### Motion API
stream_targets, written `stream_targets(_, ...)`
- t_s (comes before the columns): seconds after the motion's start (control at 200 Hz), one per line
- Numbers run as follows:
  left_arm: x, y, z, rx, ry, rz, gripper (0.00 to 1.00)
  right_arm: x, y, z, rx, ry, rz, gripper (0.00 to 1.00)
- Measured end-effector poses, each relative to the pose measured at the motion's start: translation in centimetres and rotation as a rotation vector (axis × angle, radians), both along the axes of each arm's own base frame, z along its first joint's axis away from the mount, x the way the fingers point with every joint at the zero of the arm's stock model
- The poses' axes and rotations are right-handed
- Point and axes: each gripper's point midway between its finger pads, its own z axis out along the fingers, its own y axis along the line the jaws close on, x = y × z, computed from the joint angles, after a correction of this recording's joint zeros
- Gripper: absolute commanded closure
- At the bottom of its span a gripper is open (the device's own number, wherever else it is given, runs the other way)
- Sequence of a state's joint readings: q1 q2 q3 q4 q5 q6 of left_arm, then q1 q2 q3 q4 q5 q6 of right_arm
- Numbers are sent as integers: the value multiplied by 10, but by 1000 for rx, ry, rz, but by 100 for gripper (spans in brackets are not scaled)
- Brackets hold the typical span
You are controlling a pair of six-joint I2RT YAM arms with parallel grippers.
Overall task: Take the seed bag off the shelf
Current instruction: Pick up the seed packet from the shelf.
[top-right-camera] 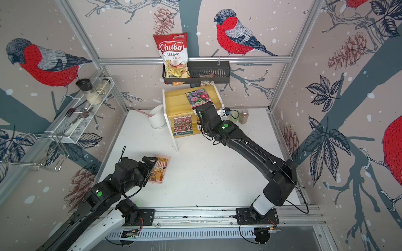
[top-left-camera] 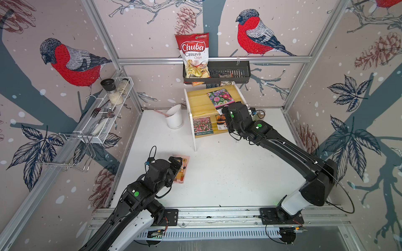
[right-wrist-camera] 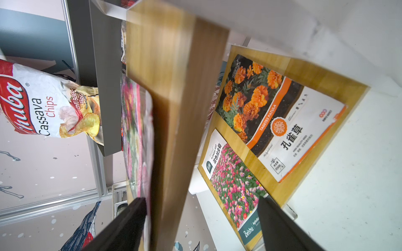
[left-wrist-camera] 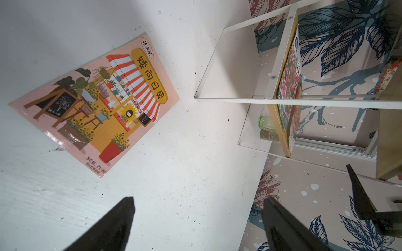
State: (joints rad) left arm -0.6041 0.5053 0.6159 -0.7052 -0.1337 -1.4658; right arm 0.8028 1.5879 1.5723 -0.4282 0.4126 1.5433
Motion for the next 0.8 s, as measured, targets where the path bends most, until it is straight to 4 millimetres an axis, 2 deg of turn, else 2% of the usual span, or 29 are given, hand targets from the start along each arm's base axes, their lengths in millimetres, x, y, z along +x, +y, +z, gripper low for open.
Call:
stream_targets(0.29,-1,0,5,6,-8,-9,5,-12,1,3,8,-6,27,26)
stream_targets(0.575,-1,2,8,12,-15,-13,5,-22,-1,9,8,-27,54,37)
stream_targets(0.8,0,1,13,16,-22,-18,5,-29,-1,17,9,-55,81,51)
